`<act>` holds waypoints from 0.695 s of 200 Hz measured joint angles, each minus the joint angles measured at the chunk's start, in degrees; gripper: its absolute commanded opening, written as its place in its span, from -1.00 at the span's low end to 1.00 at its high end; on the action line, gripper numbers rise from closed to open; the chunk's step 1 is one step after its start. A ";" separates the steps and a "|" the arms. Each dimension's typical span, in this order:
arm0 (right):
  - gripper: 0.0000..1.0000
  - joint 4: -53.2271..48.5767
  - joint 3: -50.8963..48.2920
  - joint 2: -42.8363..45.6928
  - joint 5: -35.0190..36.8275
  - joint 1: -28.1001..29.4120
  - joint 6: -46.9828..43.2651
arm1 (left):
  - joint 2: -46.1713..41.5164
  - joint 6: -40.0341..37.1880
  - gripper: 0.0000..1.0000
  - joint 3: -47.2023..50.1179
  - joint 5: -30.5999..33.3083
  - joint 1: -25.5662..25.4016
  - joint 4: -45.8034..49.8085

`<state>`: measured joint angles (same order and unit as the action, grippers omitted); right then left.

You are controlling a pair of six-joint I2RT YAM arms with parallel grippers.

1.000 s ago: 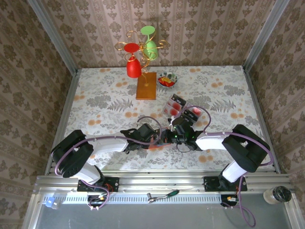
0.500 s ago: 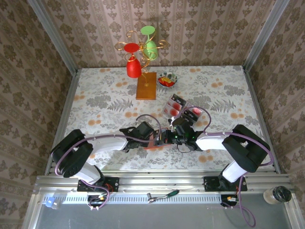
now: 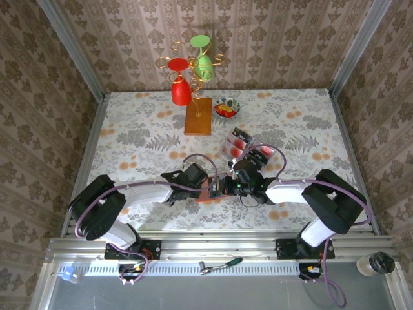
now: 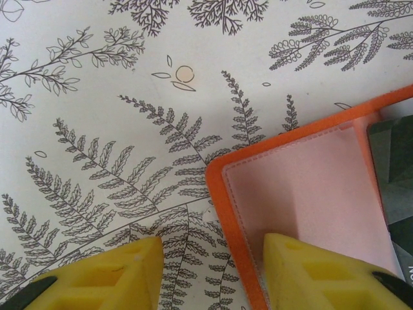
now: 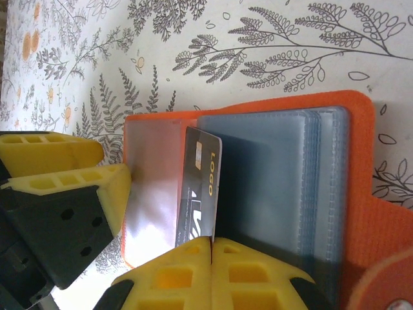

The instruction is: Put the credit cards into the card holder

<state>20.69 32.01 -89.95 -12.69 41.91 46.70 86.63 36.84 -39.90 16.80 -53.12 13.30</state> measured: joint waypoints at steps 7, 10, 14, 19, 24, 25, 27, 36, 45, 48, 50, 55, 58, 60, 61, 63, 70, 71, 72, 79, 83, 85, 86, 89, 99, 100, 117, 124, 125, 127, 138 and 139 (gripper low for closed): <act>-1.00 -0.11 0.00 0.00 0.00 0.00 0.00 | 0.04 0.00 -0.08 0.00 0.00 0.00 0.00; -1.00 -0.13 0.00 0.00 0.00 0.00 0.00 | 0.04 0.00 -0.08 0.00 0.00 0.00 0.00; -1.00 -0.15 0.00 0.00 0.00 0.00 -0.02 | 0.07 0.00 -0.08 0.00 0.00 0.00 0.00; -1.00 -0.17 0.00 0.00 -0.02 0.00 -0.02 | 0.09 0.00 -0.08 -0.02 0.00 0.00 0.00; -1.00 -0.24 0.00 0.00 0.00 0.00 -0.02 | 0.13 0.00 -0.08 -0.04 0.00 0.00 0.00; -1.00 -0.24 0.00 0.00 0.00 0.00 -0.04 | 0.15 0.00 -0.08 -0.04 0.00 0.00 0.00; -1.00 -0.28 0.00 0.00 -0.02 0.00 -0.02 | 0.17 0.00 -0.08 -0.04 -0.02 0.00 0.00; -1.00 -0.44 0.00 0.00 0.00 -0.02 -0.04 | 0.28 0.00 -0.08 -0.07 -0.02 0.00 -0.02; -1.00 -0.63 0.02 0.00 -0.02 -0.02 -0.09 | 0.39 -0.02 -0.09 -0.15 -0.02 0.00 0.00; -1.00 -0.72 0.02 0.00 -0.02 -0.02 -0.15 | 0.42 -0.02 -0.09 -0.24 -0.02 0.00 0.00; -1.00 -0.74 0.02 0.00 -0.02 -0.02 -0.17 | 0.44 -0.02 -0.09 -0.26 0.00 0.00 0.02; -1.00 -0.83 0.02 0.00 -0.02 -0.02 -0.22 | 0.46 -0.04 -0.09 -0.31 -0.02 0.00 -0.02; -1.00 -0.94 0.02 0.00 -0.02 -0.02 -0.22 | 0.46 -0.04 -0.09 -0.35 0.00 0.00 0.00; -1.00 -1.01 0.04 0.00 -0.02 -0.02 -0.24 | 0.48 -0.07 -0.09 -0.37 -0.02 0.00 0.00; -1.00 -1.05 0.04 0.00 -0.02 -0.02 -0.22 | 0.48 -0.07 -0.09 -0.37 -0.02 0.00 0.00; -1.00 -1.14 0.04 0.00 -0.02 -0.02 -0.24 | 0.48 -0.07 -0.09 -0.39 -0.02 0.00 0.00; -1.00 -1.29 0.09 0.00 -0.02 -0.02 -0.26 | 0.55 -0.20 -0.09 -0.44 -0.02 0.00 0.00; -1.00 -1.33 0.09 0.00 -0.02 -0.02 -0.26 | 0.55 -0.22 -0.09 -0.44 -0.02 0.00 0.00; -1.00 -1.36 0.09 0.00 -0.02 -0.02 -0.26 | 0.57 -0.22 -0.09 -0.46 -0.02 0.00 0.00; -1.00 -1.57 0.17 0.00 -0.04 -0.02 -0.28 | 0.66 -0.37 -0.09 -0.52 0.00 0.00 0.00; -1.00 -1.62 0.20 0.00 -0.04 -0.02 -0.28 | 0.68 -0.42 -0.09 -0.59 -0.02 0.00 0.00; -1.00 -1.62 0.20 0.00 -0.04 -0.02 -0.31 | 0.68 -0.42 -0.09 -0.61 -0.02 0.00 0.00; -1.00 -1.62 0.22 0.00 -0.07 -0.02 -0.33 | 0.70 -0.42 -0.09 -0.61 -0.02 0.00 0.00; -1.00 -1.68 0.26 0.00 -0.09 -0.02 -0.37 | 0.70 -0.44 -0.09 -0.63 -0.02 0.00 0.00; -1.00 -1.90 0.42 0.00 -0.26 -0.09 -0.44 | 0.70 -0.44 -0.09 -0.66 -0.02 0.00 0.00; -1.00 -1.95 0.44 0.00 -0.28 -0.09 -0.44 | 0.70 -0.44 -0.09 -0.66 -0.02 0.00 0.00; -1.00 -2.60 0.87 -0.07 -0.79 -0.17 -0.46 | 0.70 -0.46 -0.09 -0.66 -0.02 0.00 0.00; -1.00 -2.89 1.07 -0.11 -0.98 -0.26 -0.48 | 0.70 -0.46 -0.09 -0.66 -0.02 0.00 0.00; -1.00 -2.91 1.07 -0.11 -1.03 -0.26 -0.50 | 0.70 -0.46 -0.09 -0.66 -0.02 0.00 0.00; -1.00 -2.95 1.16 -0.13 -1.09 -0.28 -0.50 | 0.70 -0.46 -0.09 -0.66 -0.02 0.00 0.00; -1.00 -3.28 1.44 -0.31 -1.31 -0.39 -0.66 | 0.70 -0.46 -0.09 -0.66 -0.02 0.00 0.00; -1.00 -3.28 1.46 -0.33 -1.33 -0.39 -0.66 | 0.70 -0.46 -0.09 -0.66 -0.02 0.00 0.00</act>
<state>17.41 33.47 -90.28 -14.02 41.52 46.04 87.33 36.38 -40.56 16.78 -53.12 13.30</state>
